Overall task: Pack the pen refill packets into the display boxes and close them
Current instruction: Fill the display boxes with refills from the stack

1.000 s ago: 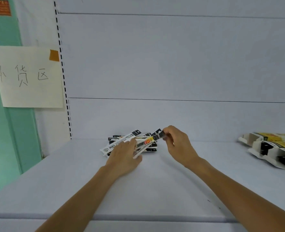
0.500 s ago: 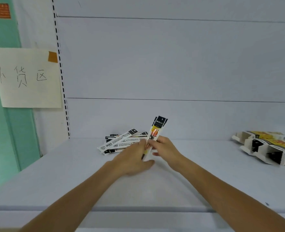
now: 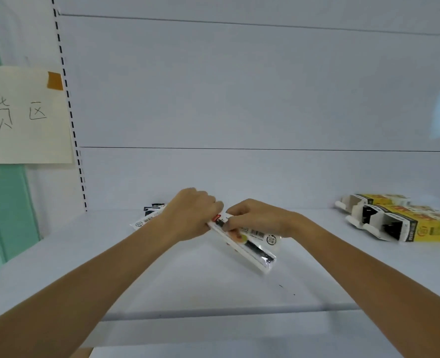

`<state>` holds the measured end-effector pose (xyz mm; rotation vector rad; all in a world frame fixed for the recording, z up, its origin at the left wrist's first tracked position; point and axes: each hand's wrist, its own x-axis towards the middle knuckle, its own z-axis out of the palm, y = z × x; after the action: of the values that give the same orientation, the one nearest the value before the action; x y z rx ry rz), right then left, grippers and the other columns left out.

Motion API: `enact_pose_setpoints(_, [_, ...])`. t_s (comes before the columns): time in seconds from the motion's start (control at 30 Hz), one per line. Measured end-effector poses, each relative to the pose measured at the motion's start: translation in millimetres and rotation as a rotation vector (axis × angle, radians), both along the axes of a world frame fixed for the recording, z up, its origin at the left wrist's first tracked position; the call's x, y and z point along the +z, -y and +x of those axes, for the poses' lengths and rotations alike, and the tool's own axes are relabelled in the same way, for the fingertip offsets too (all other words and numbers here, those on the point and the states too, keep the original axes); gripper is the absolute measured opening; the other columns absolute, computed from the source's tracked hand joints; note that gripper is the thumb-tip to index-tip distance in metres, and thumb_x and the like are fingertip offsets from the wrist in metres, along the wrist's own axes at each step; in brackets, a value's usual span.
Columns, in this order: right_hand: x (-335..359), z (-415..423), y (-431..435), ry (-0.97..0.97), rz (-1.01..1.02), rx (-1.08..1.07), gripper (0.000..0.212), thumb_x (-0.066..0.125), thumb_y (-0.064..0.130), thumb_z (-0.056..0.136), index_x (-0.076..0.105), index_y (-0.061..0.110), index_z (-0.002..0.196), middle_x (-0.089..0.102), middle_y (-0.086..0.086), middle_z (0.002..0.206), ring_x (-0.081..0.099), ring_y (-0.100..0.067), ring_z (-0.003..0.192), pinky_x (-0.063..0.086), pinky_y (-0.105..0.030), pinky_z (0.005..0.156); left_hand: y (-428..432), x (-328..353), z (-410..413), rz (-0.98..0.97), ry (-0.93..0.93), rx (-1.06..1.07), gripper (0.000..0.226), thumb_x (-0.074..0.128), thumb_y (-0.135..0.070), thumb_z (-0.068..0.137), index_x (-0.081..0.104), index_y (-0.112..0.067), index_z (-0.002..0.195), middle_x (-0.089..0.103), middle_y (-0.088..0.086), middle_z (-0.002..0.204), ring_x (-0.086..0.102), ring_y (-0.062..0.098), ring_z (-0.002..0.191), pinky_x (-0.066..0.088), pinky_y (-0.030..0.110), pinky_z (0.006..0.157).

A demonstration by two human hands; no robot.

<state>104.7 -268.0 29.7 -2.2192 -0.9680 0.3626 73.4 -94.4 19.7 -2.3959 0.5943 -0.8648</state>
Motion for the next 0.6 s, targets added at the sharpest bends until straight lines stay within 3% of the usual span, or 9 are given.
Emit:
enact_pose_setpoints(0.03, [-0.3,0.3,4.7,0.076,-0.036,-0.060,0.024,0.060,0.038,0.084,0.060,0.018,0.073,0.059,-0.003,0.071,0.046,-0.015,0.067,0.037,-0.030,0.068,3.1,-2.5,0.3,-0.053,-0.058,0.061,0.020,0.073,-0.028,0.066,0.058,-0.016,0.073,0.062,-0.003,0.064,0.061,0.019,0.058,0.029,0.021,0.047])
enact_pose_setpoints(0.1, [-3.0,0.7,16.8,0.278,-0.109,-0.163,0.034,0.061,0.055,0.080,0.062,0.024,0.094,0.063,0.001,0.087,0.053,-0.013,0.075,0.041,-0.026,0.067,8.7,-13.3,4.7,-0.151,-0.141,0.199,0.019,0.049,-0.031,0.089,0.054,-0.015,0.098,0.064,0.000,0.097,0.062,0.023,0.091,0.029,0.025,0.056])
enact_pose_setpoints(0.2, [-8.0,-2.8,36.8,0.574,-0.366,-0.127,0.053,0.064,0.062,0.073,0.051,0.028,0.111,0.052,0.009,0.083,0.048,-0.014,0.077,0.034,-0.020,0.059,22.5,-23.5,10.6,-0.319,-0.280,0.293,0.025,0.041,-0.033,0.092,0.052,-0.016,0.107,0.060,0.002,0.114,0.054,0.024,0.110,0.037,0.030,0.074])
enact_pose_setpoints(0.27, [-13.3,3.9,50.2,0.574,-0.468,-0.108,0.052,0.068,0.052,0.075,0.047,0.028,0.116,0.046,0.008,0.083,0.046,-0.016,0.076,0.033,-0.021,0.057,36.2,-25.4,15.0,-0.359,-0.337,0.304,0.024,0.045,-0.033,0.090,0.053,-0.017,0.106,0.058,0.005,0.114,0.053,0.025,0.110,0.038,0.031,0.078])
enact_pose_setpoints(0.4, [-21.2,27.3,84.0,0.435,-0.339,-0.141,0.032,0.070,0.026,0.078,0.054,0.021,0.105,0.051,0.002,0.089,0.051,-0.017,0.075,0.042,-0.027,0.064,79.7,-28.0,17.8,-0.284,-0.288,0.229,0.028,0.044,-0.032,0.091,0.048,-0.015,0.113,0.056,0.004,0.114,0.053,0.024,0.108,0.038,0.033,0.081])
enact_pose_setpoints(0.53, [-24.2,42.3,129.5,0.434,-0.266,-0.114,0.014,0.065,0.023,0.080,0.054,0.025,0.088,0.051,0.011,0.077,0.051,-0.013,0.072,0.037,-0.021,0.059,143.4,-37.7,32.6,-0.255,-0.227,0.116,0.032,0.039,-0.030,0.093,0.042,-0.014,0.121,0.056,0.003,0.114,0.055,0.026,0.105,0.036,0.032,0.075])
enact_pose_setpoints(0.6, [-24.2,50.1,155.5,0.559,-0.348,-0.121,0.006,0.055,0.023,0.086,0.055,0.022,0.091,0.053,0.008,0.082,0.051,-0.017,0.078,0.034,-0.022,0.057,173.6,-38.8,43.6,-0.319,-0.229,0.101,0.028,0.037,-0.029,0.093,0.043,-0.014,0.116,0.058,0.003,0.110,0.057,0.026,0.098,0.033,0.031,0.069])
